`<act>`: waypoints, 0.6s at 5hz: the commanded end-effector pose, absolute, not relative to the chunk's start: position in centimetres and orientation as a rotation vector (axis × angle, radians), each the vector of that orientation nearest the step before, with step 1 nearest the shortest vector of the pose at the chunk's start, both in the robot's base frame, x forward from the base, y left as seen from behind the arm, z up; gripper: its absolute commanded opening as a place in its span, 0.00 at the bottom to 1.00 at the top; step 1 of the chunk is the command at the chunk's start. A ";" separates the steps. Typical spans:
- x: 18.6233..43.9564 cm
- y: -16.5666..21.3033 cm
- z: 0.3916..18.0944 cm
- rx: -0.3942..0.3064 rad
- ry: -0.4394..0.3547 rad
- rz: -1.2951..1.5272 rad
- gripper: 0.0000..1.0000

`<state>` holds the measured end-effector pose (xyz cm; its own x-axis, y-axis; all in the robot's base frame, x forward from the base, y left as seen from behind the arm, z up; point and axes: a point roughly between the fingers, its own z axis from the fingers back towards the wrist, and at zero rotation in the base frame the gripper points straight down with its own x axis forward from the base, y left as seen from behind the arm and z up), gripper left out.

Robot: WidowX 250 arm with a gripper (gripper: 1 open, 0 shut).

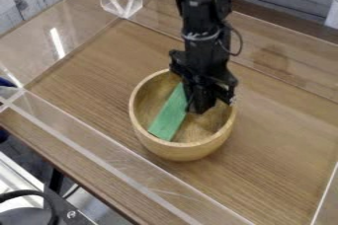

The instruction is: Remove the green block from inside the brown bowl and put it on the table

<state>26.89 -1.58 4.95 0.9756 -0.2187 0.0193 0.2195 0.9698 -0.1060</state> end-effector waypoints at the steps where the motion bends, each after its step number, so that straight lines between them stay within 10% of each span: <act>1: 28.3 -3.3 8.5 -0.046 -0.096 -0.265 0.00; 3: 29.5 -6.2 8.6 -0.081 -0.084 -0.277 0.00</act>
<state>28.83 -6.21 7.45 0.9617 -0.2695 0.0511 0.2727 0.9593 -0.0731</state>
